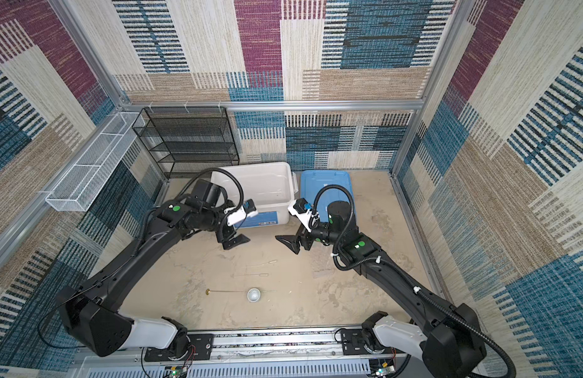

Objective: Organize the chemistry lab equipment
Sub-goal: 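Move left gripper down to the small white crucible near the spatula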

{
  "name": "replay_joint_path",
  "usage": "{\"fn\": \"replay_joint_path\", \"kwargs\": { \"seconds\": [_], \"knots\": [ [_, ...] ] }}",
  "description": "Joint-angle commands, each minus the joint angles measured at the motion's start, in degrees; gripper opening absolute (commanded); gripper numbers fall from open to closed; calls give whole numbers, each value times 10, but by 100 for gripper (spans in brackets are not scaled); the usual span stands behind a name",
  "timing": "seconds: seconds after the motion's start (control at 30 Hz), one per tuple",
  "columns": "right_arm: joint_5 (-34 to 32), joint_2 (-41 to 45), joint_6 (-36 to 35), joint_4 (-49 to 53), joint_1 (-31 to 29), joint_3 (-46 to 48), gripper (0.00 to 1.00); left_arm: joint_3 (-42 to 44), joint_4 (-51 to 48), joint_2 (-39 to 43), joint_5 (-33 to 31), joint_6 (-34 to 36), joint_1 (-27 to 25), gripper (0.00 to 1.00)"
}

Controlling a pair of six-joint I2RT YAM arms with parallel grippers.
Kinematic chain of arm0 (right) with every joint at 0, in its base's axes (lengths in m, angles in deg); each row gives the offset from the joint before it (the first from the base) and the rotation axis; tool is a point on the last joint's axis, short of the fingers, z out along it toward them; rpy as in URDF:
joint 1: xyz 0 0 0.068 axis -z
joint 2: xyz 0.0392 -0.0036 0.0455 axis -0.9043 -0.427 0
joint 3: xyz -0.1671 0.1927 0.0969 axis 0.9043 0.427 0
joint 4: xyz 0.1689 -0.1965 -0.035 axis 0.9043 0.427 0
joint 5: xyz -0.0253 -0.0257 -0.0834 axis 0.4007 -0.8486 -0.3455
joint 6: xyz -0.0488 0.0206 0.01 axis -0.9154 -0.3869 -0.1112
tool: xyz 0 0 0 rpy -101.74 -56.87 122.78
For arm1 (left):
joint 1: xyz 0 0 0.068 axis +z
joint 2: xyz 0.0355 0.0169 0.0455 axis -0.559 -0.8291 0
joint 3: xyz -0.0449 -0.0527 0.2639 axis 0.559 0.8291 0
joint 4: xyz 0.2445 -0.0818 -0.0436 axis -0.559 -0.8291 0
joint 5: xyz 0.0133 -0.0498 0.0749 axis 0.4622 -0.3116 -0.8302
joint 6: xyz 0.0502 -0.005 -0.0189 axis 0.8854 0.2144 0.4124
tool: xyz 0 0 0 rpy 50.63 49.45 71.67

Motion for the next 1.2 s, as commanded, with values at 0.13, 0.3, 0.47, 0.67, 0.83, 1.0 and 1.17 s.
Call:
{"fn": "replay_joint_path", "kwargs": {
  "seconds": [0.13, 0.3, 0.47, 0.67, 0.83, 1.0, 1.17],
  "knots": [
    [32, 4, 6, -77, -22, 25, 97, 128, -16, 55, -78, 57, -72, 90],
    [36, 10, 12, -214, -64, 99, 93, 183, -12, 56, -81, 34, -96, 83],
    [29, -7, -10, -228, -82, 120, 91, 243, 12, 57, -94, 35, -97, 78],
    [-2, 0, -27, -259, -82, 163, 92, 299, 72, 56, -102, -5, -114, 65],
    [10, 37, -34, -334, -81, 200, 92, 324, 110, 24, -135, -8, -122, 59],
    [21, 15, -49, -299, -81, 191, 92, 314, 117, -25, -133, -19, -122, 49],
    [26, 16, -52, -301, -82, 197, 91, 322, 137, -43, -132, -32, -129, 45]
  ]
}}
